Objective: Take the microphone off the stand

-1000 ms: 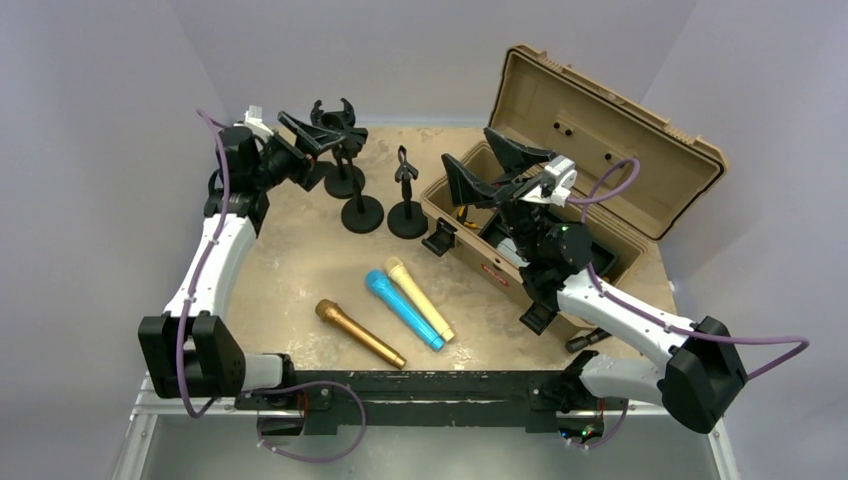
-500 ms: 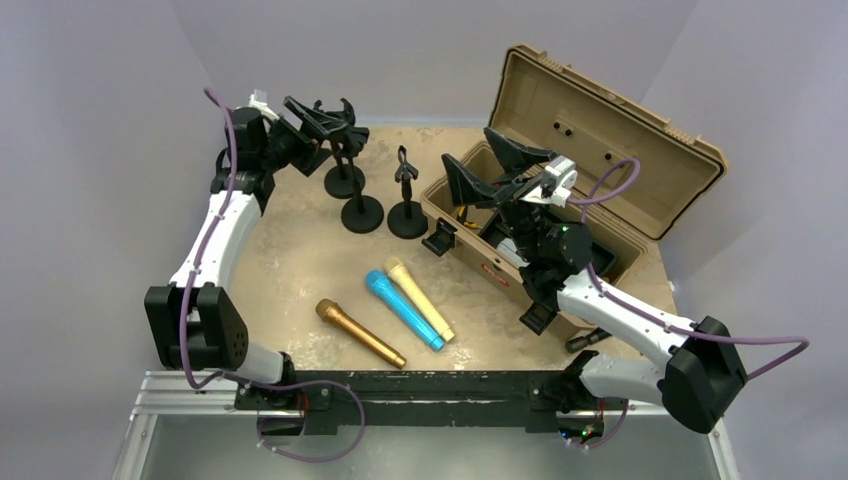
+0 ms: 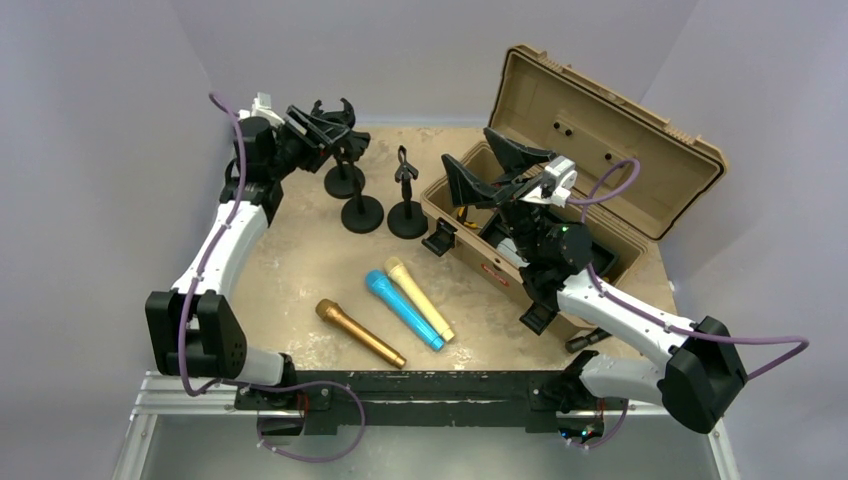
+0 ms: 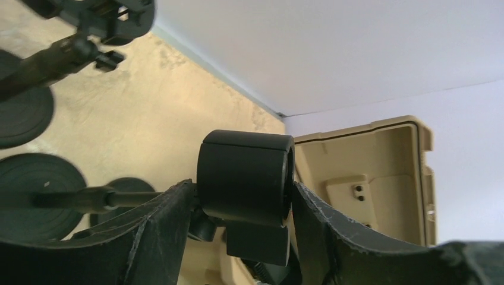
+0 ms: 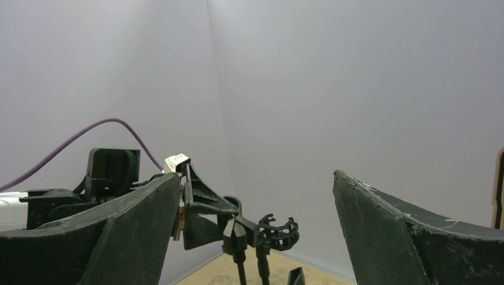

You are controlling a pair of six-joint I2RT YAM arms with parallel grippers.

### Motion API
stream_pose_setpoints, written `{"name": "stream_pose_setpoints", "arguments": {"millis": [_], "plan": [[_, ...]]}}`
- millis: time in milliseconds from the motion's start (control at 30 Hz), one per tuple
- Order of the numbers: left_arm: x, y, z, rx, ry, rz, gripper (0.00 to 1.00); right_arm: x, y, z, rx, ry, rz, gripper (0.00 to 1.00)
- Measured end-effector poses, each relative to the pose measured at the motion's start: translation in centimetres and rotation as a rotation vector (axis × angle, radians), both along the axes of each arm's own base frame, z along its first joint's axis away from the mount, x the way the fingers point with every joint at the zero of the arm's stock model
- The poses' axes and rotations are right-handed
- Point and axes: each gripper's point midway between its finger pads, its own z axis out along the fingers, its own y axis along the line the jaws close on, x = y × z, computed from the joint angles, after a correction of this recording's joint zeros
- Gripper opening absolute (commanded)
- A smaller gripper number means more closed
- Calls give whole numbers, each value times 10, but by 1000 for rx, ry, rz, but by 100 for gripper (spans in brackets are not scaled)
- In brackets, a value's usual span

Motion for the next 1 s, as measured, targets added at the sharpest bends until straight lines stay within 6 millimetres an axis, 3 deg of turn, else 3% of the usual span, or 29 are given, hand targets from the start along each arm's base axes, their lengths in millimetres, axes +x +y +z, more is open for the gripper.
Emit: {"name": "stream_pose_setpoints", "arguments": {"millis": [100,300,467,733,1000], "plan": [[-4,5,-19,31,37,26,57,0,0,0,0,-1,1,98],[-11,10,-79,51,169,52,57,0,0,0,-1,-2,2,98],[-7,9,-78,55,145,54,58,0,2,-1,-4,-2,4,98],[-7,12,-80,97,149,50,75,2,4,-4,-12,2,8,98],[-31,23,-70,235,186,46,85,3,5,-5,-13,4,8,98]]}}
